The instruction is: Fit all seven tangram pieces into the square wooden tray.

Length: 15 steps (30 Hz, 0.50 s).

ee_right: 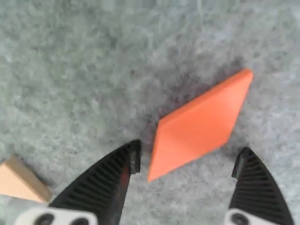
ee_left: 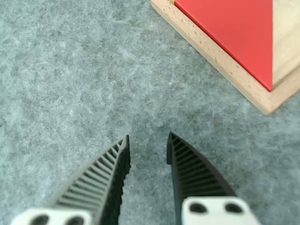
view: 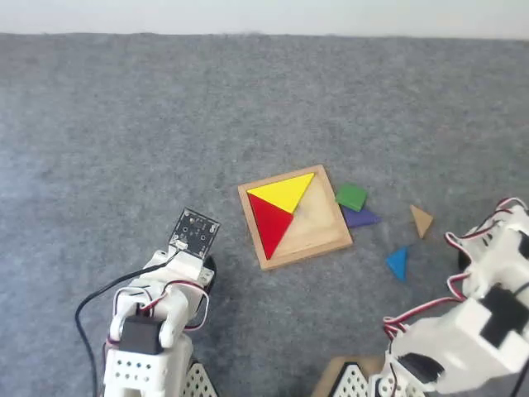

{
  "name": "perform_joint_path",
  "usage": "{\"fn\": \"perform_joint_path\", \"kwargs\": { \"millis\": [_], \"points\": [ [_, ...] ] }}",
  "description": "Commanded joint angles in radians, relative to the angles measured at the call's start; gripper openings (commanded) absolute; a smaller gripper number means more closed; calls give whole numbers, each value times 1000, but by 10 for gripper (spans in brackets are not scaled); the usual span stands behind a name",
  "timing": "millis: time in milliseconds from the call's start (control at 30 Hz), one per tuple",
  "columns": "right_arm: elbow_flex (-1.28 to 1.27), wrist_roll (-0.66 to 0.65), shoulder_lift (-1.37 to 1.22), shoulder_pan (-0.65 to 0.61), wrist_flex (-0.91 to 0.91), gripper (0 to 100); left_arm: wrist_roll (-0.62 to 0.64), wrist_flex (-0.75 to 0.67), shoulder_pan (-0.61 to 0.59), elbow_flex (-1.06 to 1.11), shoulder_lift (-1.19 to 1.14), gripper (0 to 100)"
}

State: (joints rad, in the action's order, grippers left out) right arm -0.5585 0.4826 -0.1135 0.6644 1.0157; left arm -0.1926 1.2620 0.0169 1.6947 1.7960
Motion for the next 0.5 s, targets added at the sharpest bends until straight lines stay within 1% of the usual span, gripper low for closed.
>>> {"fn": "perform_joint_path", "kwargs": {
  "millis": [0, 133, 167, 233, 333, 400, 467],
  "points": [
    [101, 11, -73, 12, -19, 299, 8, 3, 0, -12, 21, 123],
    [157, -2, -125, 25, -21, 136, 8, 3, 0, -12, 21, 123],
    [169, -25, -130, 27, -21, 105, 8, 3, 0, -12, 21, 123],
    [181, -101, -133, 15, -21, 73, 8, 3, 0, -12, 21, 123],
    [187, -233, -131, -42, -27, 39, 8, 3, 0, -12, 21, 123],
    [201, -358, -122, -81, -19, 8, 8, 3, 0, -12, 21, 123],
    [203, -485, -101, -107, -18, 8, 8, 3, 0, -12, 21, 123]
  ]
}}
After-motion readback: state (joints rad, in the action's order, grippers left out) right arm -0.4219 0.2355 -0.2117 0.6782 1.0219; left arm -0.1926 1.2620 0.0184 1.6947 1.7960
